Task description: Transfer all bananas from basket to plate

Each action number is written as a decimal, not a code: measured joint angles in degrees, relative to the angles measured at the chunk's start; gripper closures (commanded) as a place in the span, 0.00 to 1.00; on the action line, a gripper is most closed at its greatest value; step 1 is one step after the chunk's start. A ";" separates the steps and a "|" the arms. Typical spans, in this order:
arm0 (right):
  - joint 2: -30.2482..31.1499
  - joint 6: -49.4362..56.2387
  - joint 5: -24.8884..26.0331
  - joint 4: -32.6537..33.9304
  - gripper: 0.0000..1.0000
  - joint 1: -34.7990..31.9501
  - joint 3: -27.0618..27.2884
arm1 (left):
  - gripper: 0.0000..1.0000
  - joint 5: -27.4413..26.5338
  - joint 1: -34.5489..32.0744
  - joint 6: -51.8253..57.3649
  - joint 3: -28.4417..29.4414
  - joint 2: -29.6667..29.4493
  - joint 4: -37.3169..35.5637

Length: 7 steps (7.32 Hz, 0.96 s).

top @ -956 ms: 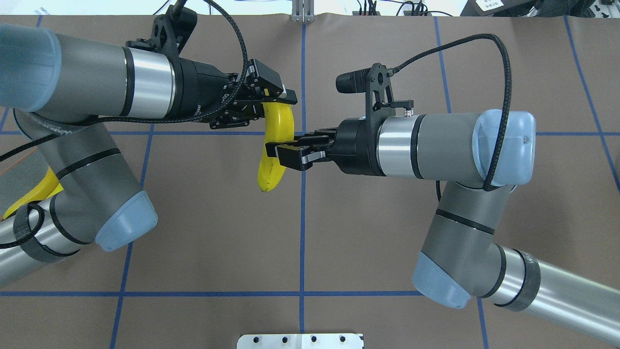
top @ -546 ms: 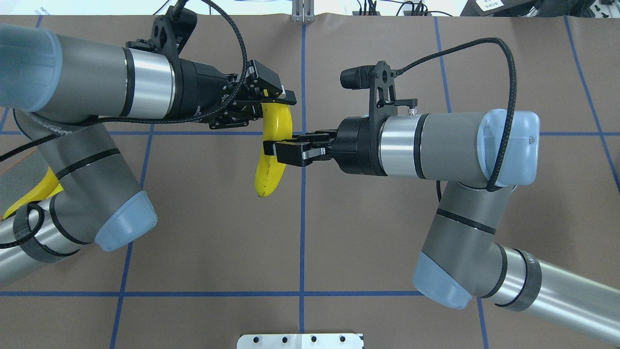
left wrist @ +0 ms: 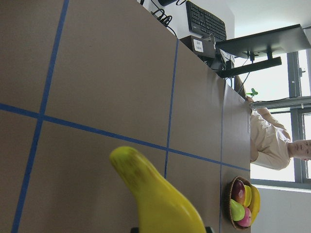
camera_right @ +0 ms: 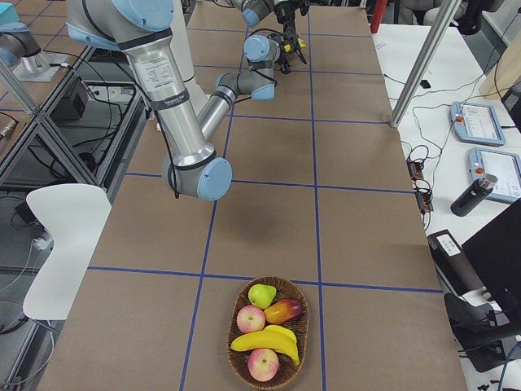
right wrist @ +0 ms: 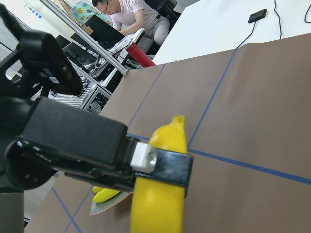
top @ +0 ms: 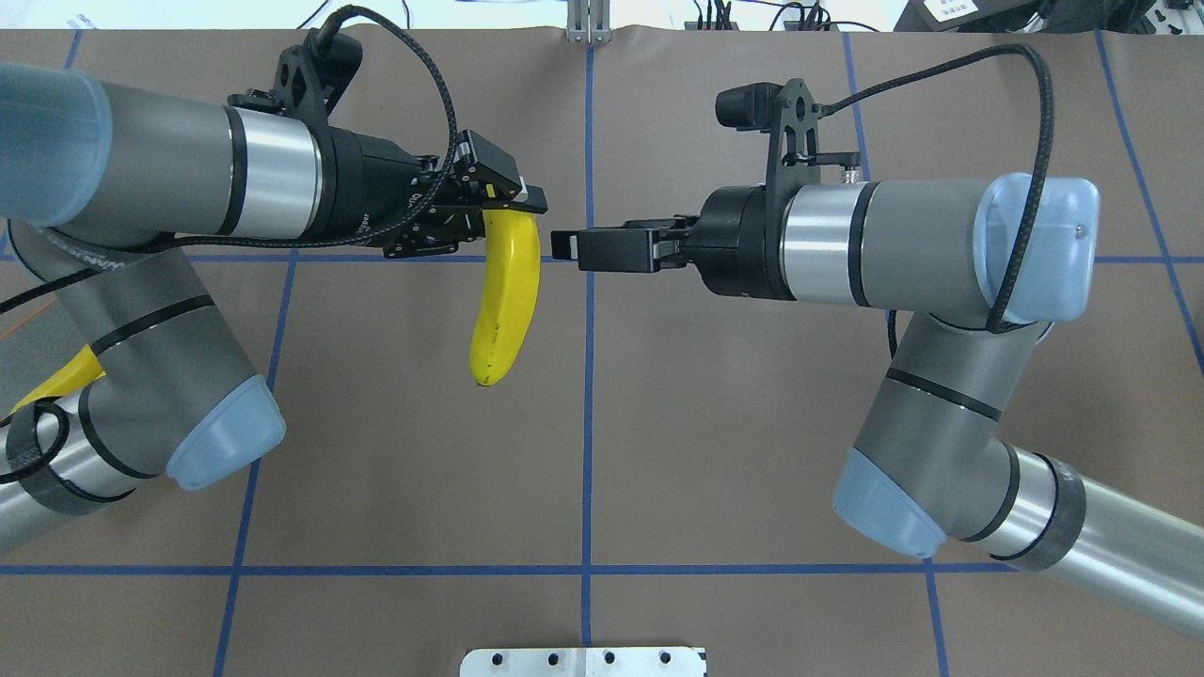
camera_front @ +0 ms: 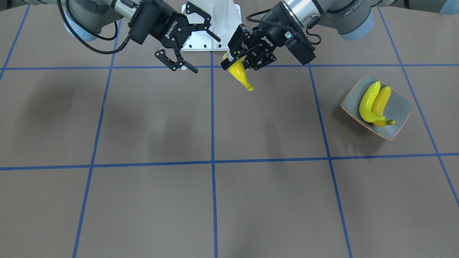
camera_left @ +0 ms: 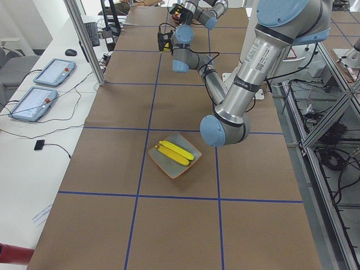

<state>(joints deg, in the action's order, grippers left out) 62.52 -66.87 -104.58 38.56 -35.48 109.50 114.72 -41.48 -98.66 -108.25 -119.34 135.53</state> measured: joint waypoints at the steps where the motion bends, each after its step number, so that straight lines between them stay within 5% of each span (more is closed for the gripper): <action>1: 1.03 0.01 -0.41 1.88 0.00 -1.86 -0.15 | 1.00 0.04 -0.29 0.13 -0.33 2.15 -0.12; 4: 2.16 1.47 -6.88 13.37 0.00 -9.88 -0.85 | 1.00 -0.17 -0.83 5.35 -2.48 11.96 -0.52; 7: 6.46 7.80 -13.10 16.27 0.00 -17.20 -2.89 | 1.00 -0.42 -0.97 13.46 -3.84 23.42 -0.56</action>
<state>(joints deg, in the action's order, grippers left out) 68.98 -59.07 -117.68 54.84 -52.68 106.61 114.30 -42.45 -85.19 -112.09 -95.92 134.97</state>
